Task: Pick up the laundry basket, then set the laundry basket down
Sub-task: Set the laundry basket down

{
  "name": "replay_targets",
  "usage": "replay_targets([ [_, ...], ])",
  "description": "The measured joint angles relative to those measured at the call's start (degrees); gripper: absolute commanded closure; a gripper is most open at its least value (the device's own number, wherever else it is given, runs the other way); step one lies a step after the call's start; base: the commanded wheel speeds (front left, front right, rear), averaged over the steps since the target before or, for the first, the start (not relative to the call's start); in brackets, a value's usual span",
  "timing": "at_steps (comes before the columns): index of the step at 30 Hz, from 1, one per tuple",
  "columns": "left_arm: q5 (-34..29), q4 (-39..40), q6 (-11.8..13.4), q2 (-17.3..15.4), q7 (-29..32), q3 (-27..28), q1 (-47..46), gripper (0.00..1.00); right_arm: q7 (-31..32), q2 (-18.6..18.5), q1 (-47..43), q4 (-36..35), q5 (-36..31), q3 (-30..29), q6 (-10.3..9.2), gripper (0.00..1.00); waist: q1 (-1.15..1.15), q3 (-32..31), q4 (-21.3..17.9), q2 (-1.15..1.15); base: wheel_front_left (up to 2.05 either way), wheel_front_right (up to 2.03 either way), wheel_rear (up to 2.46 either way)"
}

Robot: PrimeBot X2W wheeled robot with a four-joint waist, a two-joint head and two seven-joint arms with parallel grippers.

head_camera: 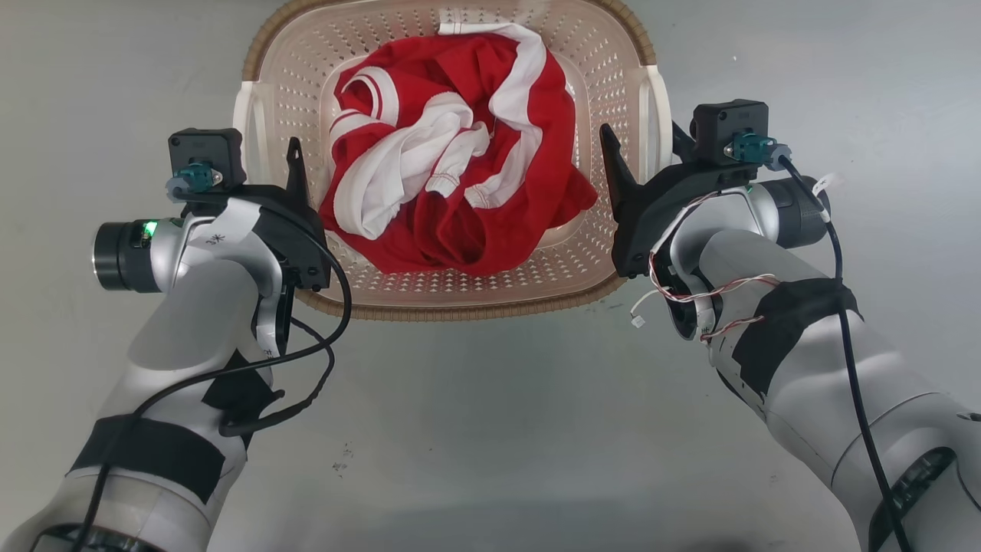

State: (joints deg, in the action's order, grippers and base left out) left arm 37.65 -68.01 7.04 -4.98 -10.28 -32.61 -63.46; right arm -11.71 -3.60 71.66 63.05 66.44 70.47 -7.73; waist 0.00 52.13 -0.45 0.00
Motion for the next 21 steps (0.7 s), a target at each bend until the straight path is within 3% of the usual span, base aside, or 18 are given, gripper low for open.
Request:
replay_targets([
  [21,0.6,0.1,-1.8,0.3,-3.7,1.1,3.2,0.00,-2.3,0.0,-0.6,1.2,0.1,-0.8,0.01,0.00,0.00,-8.3,-0.9,0.00,0.00,0.00,0.00],
])
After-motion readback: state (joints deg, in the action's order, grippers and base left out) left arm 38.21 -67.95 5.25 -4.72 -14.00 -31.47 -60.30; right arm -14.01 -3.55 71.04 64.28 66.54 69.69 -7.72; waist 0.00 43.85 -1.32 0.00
